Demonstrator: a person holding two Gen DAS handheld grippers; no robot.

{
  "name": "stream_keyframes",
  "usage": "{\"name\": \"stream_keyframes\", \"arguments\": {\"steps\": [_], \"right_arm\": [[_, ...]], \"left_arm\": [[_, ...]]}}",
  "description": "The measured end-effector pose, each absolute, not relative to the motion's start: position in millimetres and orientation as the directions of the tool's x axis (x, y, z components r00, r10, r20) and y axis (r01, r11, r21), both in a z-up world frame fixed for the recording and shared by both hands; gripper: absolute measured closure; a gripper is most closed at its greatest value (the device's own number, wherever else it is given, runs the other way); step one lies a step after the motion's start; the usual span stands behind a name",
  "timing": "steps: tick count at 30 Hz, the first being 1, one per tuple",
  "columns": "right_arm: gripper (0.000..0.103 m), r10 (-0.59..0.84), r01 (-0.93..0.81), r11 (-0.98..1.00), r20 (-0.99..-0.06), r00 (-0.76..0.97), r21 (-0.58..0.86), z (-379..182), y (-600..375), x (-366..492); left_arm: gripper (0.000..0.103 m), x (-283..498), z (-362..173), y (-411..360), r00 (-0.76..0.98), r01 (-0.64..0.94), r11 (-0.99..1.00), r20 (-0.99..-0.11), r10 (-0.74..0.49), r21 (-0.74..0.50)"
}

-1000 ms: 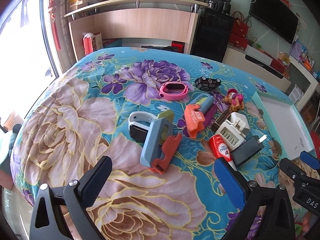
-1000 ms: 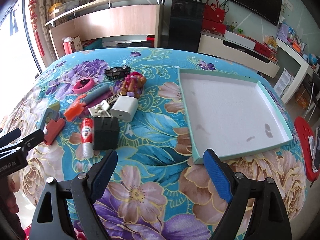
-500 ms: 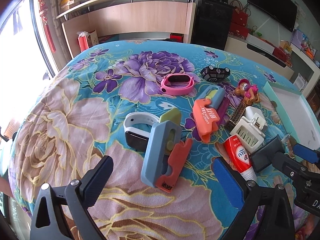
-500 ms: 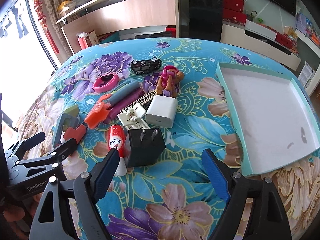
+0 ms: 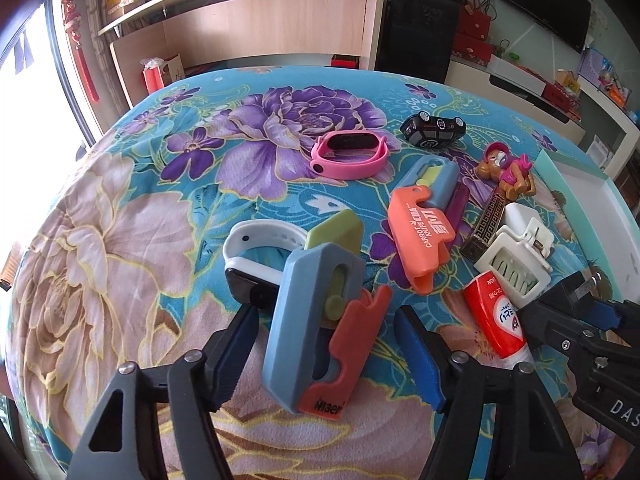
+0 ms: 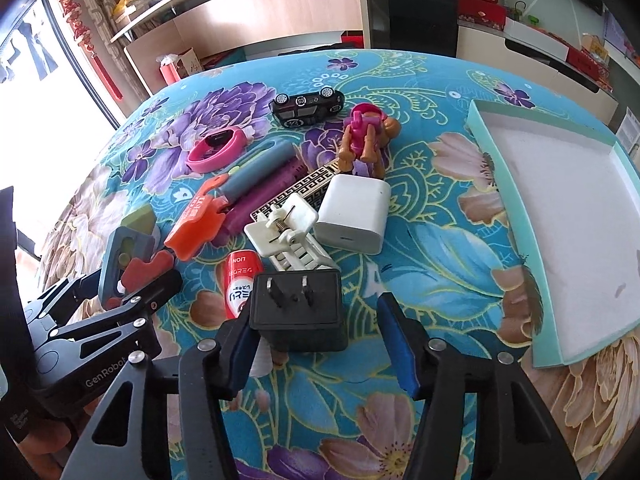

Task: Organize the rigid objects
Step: 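Grasp the blue-orange toy with the left tool while the right tool grasps the black plug adapter, then carry both held objects into the white tray and open both tools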

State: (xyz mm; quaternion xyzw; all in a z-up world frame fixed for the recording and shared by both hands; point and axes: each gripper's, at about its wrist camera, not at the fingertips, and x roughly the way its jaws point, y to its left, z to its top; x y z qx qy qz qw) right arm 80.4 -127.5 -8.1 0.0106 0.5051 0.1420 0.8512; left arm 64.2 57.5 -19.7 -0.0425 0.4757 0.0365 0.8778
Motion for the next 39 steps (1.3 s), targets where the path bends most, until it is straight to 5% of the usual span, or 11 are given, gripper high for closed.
{"name": "stream_keyframes", "arguments": {"steps": [9, 13, 39], "right_arm": [[0.061, 0.246, -0.243, 0.959, -0.854, 0.458, 0.146, -6.8, -120.7, 79.8], [0.061, 0.249, -0.24, 0.959, -0.85, 0.464, 0.15, -4.5, -121.5, 78.2], [0.061, 0.235, -0.187, 0.97, -0.772, 0.59, 0.153, 46.5, -156.7, 68.2]], "left_arm": [[0.055, 63.3, -18.2, 58.5, 0.55, -0.095, 0.995, -0.835, 0.018, -0.041], [0.08, 59.2, -14.1, 57.6, 0.558, -0.079, 0.995, -0.83, -0.001, -0.054], [0.081, 48.0, 58.5, 36.9, 0.677, -0.029, 0.997, -0.736, -0.036, -0.074]]}}
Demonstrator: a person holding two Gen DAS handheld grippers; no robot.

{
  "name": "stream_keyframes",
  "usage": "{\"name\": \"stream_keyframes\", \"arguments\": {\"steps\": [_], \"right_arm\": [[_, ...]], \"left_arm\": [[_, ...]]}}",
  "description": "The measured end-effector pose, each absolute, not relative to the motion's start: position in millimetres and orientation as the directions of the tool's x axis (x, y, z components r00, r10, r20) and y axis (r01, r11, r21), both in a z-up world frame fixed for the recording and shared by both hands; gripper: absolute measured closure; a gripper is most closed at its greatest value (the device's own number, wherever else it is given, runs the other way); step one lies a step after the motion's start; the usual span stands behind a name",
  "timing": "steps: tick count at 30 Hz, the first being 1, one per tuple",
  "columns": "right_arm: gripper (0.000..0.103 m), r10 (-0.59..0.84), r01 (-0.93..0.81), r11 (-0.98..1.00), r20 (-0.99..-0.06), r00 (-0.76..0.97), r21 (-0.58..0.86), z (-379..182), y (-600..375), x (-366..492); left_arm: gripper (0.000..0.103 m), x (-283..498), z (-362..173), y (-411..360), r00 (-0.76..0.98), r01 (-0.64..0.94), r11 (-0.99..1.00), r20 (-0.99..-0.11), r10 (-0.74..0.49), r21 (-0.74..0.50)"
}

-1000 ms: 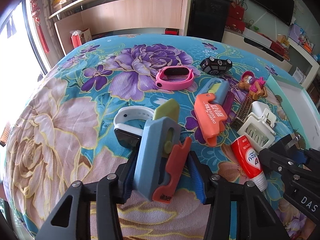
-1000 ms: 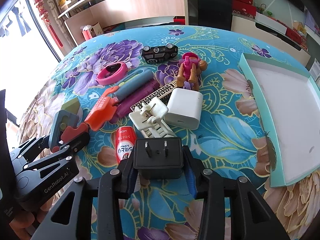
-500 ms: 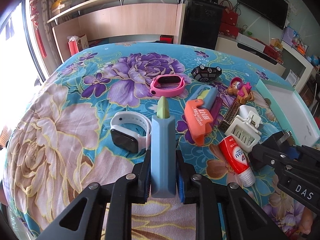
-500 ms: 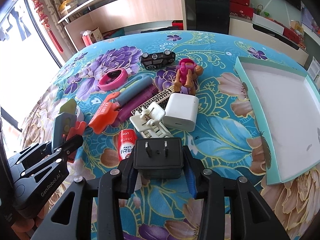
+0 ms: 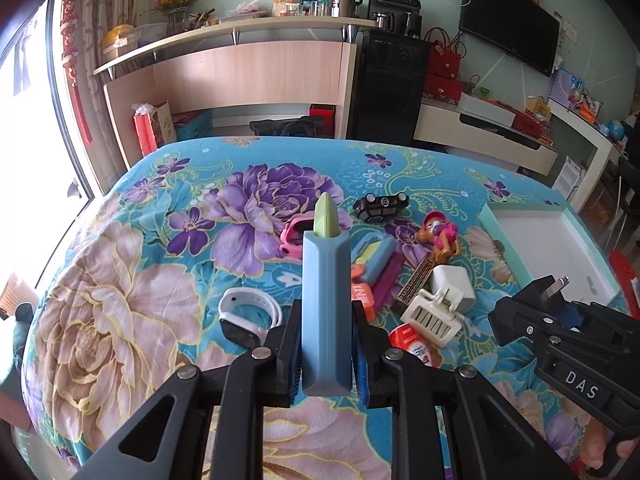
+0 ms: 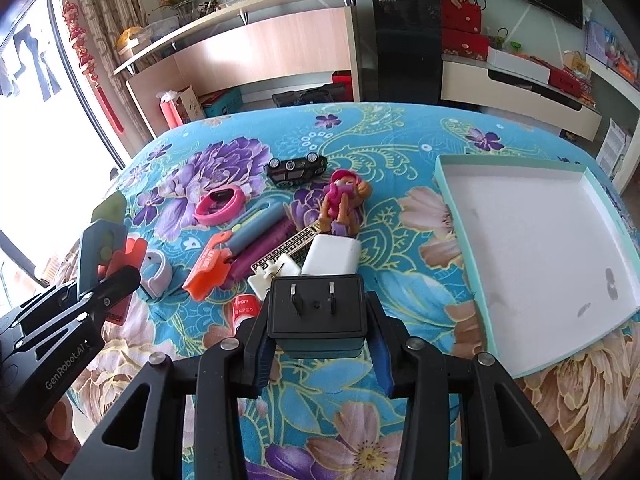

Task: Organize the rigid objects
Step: 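Carry both held objects into the white tray and open both tools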

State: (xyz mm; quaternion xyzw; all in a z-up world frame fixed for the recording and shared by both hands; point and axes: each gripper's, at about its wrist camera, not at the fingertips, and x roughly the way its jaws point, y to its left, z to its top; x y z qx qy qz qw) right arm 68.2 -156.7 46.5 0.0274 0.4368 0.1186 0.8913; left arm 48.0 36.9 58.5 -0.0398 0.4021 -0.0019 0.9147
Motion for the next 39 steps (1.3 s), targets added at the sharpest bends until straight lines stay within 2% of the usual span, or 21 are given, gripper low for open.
{"name": "stream_keyframes", "arguments": {"steps": [9, 19, 31, 39], "right_arm": [[0.061, 0.141, -0.069, 0.99, -0.748, 0.648, 0.127, 64.6, -199.6, 85.1], [0.061, -0.014, 0.145, 0.982, -0.72, 0.694, 0.121, 76.6, -280.4, 105.1], [0.061, -0.249, 0.389, 0.921, -0.715, 0.653, 0.035, 60.2, -366.6, 108.0], [0.061, -0.318, 0.454, 0.891, -0.71, 0.628, 0.001, 50.0, -393.6, 103.6]], "left_arm": [[0.081, 80.6, 83.0, -17.0, 0.688, 0.056, 0.995, -0.719, -0.096, -0.079], [0.081, 116.5, 91.2, -93.5, 0.661, 0.164, 0.983, -0.732, -0.169, -0.079], [0.08, 142.4, 78.6, -182.7, 0.614, 0.274, 0.96, -0.76, -0.214, -0.049], [0.08, 157.5, 59.3, -230.4, 0.581, 0.328, 0.944, -0.782, -0.227, -0.03]]}}
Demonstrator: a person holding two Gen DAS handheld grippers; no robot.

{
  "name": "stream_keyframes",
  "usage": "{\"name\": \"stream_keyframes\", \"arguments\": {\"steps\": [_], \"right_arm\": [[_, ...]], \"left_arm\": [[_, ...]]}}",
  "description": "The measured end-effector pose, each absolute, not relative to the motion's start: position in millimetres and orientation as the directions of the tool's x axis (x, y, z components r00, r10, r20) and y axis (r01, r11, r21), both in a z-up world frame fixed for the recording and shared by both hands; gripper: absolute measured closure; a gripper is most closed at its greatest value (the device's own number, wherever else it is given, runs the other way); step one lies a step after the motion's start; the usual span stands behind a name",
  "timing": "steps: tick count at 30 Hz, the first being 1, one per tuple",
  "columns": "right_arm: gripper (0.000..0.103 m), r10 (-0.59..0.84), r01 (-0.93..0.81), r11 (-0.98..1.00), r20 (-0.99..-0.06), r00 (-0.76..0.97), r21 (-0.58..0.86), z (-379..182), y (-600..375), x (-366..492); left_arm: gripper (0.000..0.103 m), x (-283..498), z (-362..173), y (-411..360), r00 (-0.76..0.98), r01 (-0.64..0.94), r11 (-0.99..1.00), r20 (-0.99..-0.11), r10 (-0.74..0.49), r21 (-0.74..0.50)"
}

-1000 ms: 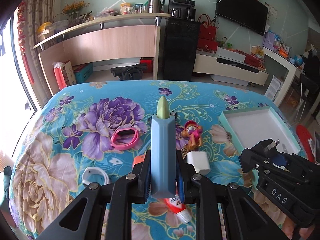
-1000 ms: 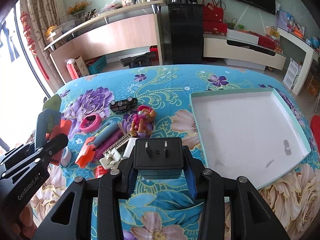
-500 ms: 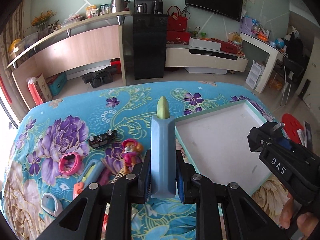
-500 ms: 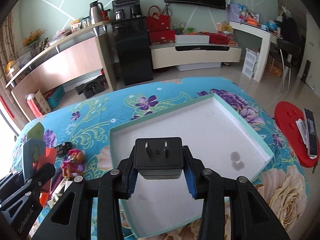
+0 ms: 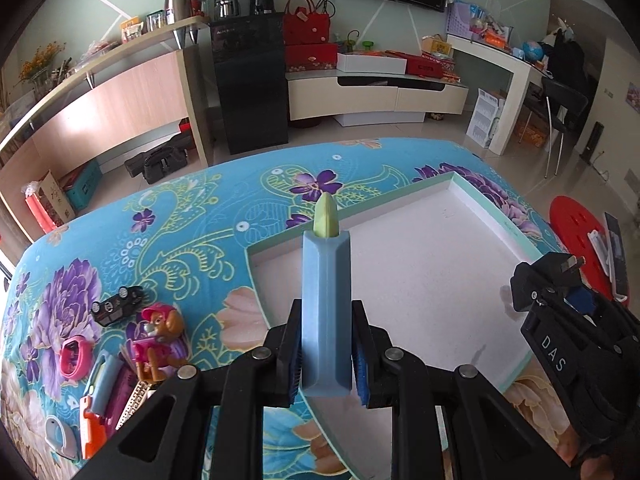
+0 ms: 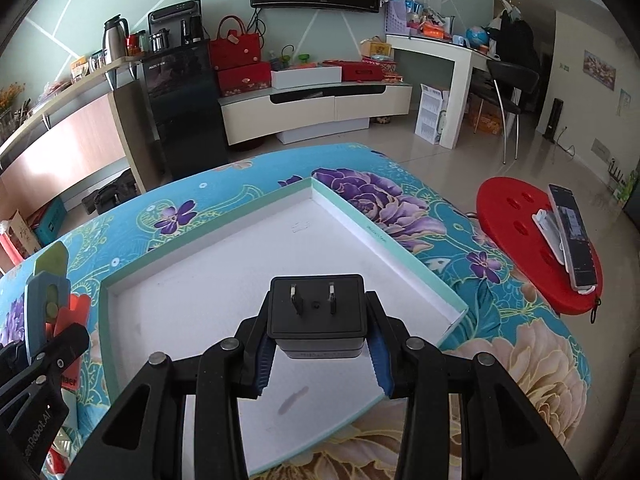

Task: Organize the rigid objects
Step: 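Carry both held objects into the white tray and open both tools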

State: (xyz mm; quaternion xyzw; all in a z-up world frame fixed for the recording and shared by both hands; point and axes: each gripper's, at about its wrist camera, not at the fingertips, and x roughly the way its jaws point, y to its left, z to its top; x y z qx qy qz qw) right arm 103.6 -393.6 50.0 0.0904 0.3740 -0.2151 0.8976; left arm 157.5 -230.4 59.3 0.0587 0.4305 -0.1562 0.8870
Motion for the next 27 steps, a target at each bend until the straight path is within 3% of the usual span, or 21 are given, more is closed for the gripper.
{"name": "stream_keyframes", "arguments": {"steps": [25, 27], "right_arm": [[0.061, -0.313, 0.475, 0.88, -0.748, 0.585, 0.003, 31.1, -409.8, 107.7], [0.06, -0.313, 0.477, 0.879, -0.752, 0.579, 0.002, 30.3, -410.2, 108.1]], "left_arm": [[0.08, 177.3, 15.3, -262.7, 0.521, 0.309, 0.951, -0.835, -0.178, -0.01], [0.075, 177.1, 17.1, -261.5, 0.53, 0.303, 0.953, -0.831, -0.171, -0.003]]}}
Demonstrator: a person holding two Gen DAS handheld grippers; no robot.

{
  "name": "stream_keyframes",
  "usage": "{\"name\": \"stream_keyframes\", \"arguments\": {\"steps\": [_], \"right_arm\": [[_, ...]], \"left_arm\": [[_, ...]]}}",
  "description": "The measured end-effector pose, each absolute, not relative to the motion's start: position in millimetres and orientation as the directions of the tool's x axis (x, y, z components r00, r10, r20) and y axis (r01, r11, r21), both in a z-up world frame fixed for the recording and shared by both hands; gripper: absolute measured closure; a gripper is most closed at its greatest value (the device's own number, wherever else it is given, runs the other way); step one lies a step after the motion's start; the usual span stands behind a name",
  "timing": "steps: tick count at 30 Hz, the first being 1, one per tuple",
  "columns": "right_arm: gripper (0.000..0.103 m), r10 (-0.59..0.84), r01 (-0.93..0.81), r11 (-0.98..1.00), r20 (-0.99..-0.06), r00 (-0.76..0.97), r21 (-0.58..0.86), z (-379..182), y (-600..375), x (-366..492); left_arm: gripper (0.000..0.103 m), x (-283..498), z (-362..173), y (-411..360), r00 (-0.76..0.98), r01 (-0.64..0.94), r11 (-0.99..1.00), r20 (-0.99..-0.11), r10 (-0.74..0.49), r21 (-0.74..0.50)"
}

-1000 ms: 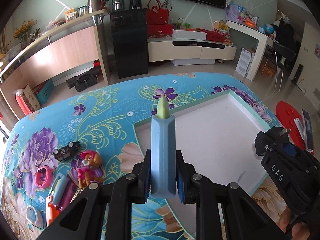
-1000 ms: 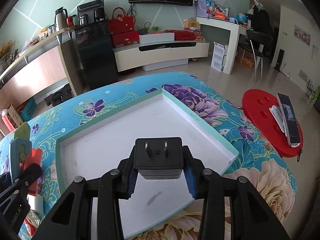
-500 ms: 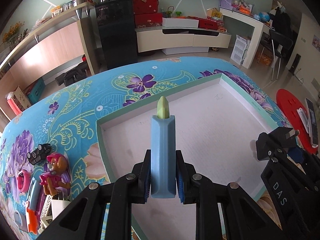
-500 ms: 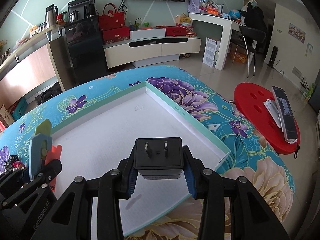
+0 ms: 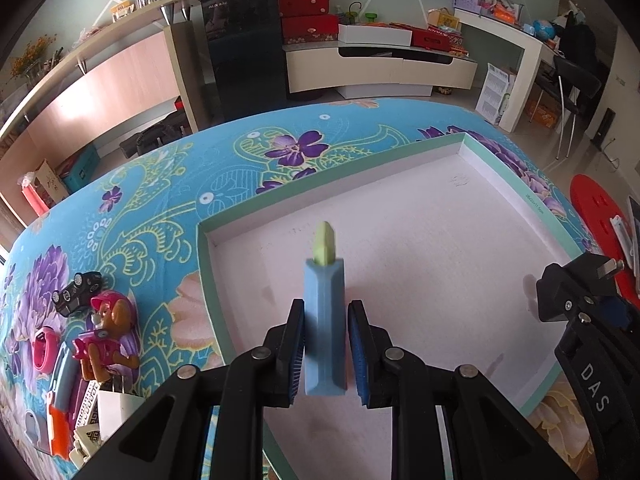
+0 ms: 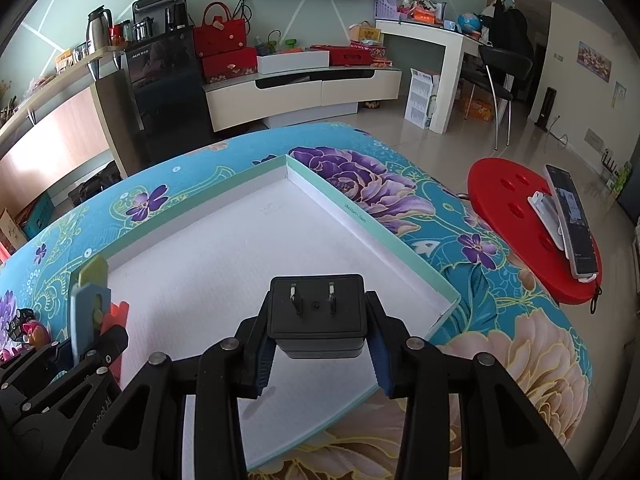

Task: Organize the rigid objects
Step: 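Carry both held objects into the white tray and open both tools, then withdraw both tools from the tray back toward the remaining objects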

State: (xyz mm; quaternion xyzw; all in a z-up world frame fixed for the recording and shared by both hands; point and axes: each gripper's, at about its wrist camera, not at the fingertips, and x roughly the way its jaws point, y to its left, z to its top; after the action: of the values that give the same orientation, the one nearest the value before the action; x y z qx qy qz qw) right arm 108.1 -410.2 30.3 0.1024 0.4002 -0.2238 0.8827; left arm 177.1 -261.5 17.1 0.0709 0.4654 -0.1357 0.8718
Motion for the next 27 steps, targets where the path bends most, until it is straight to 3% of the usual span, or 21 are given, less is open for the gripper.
{"name": "stream_keyframes", "arguments": {"steps": [3, 7, 9, 11, 13, 15, 27], "right_arm": [[0.06, -0.33, 0.479, 0.877, -0.75, 0.574, -0.019, 31.3, -409.0, 107.6], [0.056, -0.331, 0.471, 0.882, -0.747, 0.577, -0.026, 34.6, -406.6, 107.2], [0.043, -0.344, 0.472, 0.88, -0.748, 0.568, -0.046, 34.9, -405.3, 107.5], [0.039, -0.338, 0.469, 0.882, -0.751, 0.567, -0.043, 35.5, -405.4, 107.1], [0.038, -0.329, 0.465, 0.885, -0.758, 0.564, -0.039, 36.0, -405.4, 107.2], [0.026, -0.332, 0.46, 0.886, -0.76, 0.559, -0.048, 37.0, -404.1, 107.1], [0.024, -0.31, 0.444, 0.892, -0.83, 0.463, -0.086, 44.2, -403.2, 95.6]], "left_arm": [[0.038, 177.0, 21.0, -258.7, 0.535, 0.294, 0.956, -0.828, -0.168, -0.004], [0.037, 174.4, 26.4, -254.1, 0.549, 0.282, 0.959, -0.82, -0.162, 0.0], [0.034, 173.8, 27.8, -251.5, 0.551, 0.273, 0.962, -0.821, -0.148, 0.01], [0.029, 173.0, 28.6, -247.9, 0.553, 0.259, 0.966, -0.822, -0.135, 0.016], [0.016, 172.0, 29.6, -243.0, 0.556, 0.24, 0.97, -0.823, -0.117, 0.025], [0.002, 171.0, 30.8, -237.0, 0.561, 0.219, 0.975, -0.822, -0.096, 0.036], [0.0, 160.6, 41.3, -207.4, 0.547, 0.144, 0.985, -0.837, 0.0, 0.094]]}}
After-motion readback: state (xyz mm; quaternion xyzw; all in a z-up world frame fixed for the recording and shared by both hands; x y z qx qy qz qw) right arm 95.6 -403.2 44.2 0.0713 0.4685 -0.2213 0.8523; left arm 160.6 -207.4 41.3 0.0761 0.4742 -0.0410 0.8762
